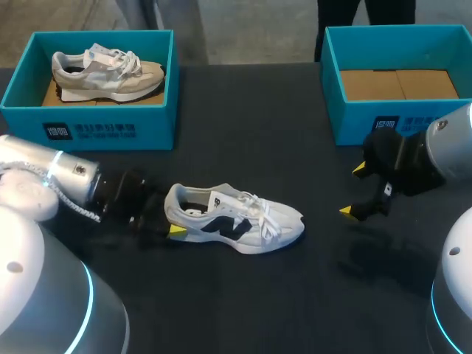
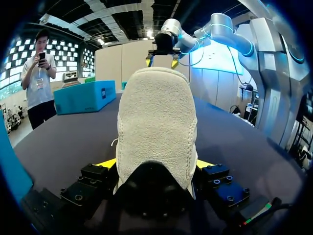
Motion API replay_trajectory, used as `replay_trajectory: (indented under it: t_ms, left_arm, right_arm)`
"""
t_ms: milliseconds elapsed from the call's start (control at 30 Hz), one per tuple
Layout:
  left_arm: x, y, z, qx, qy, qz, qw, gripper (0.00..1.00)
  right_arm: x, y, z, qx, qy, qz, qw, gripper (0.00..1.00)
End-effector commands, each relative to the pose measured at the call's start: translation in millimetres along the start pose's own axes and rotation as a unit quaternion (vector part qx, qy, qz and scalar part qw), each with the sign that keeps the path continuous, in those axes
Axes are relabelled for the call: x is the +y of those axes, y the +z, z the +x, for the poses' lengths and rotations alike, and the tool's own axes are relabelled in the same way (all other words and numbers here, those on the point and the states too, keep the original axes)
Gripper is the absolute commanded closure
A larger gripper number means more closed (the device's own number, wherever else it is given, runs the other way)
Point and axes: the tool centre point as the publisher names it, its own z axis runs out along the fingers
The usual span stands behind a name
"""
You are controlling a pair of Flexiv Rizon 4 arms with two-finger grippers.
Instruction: Take the shoe out of the shoebox, open the shoe tongue, remove and reinsert the insole, then place the shoe into the shoebox
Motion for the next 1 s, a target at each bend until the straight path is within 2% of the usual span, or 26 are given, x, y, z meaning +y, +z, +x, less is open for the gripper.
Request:
replay_trajectory:
  t_ms: [33, 567, 1000]
  left_arm:
    - [-1.4, 1.3, 8.0, -0.054, -0.002, -0.001, 0.999, 1.0]
    - [4.0, 24.1, 19.5, -0.065, -0.026, 0.003, 0.998, 1.0]
    - [4.0, 26.4, 23.6, -0.063, -0.03, 0.003, 0.998, 1.0]
  right_arm:
    - [0.4, 1.2, 1.2, -0.002, 0.0, 0.002, 1.0, 0.0]
    - [0.4, 1.2, 1.2, -0.002, 0.0, 0.002, 1.0, 0.0]
    - [0.4, 1.2, 1.2, -0.002, 0.0, 0.002, 1.0, 0.0]
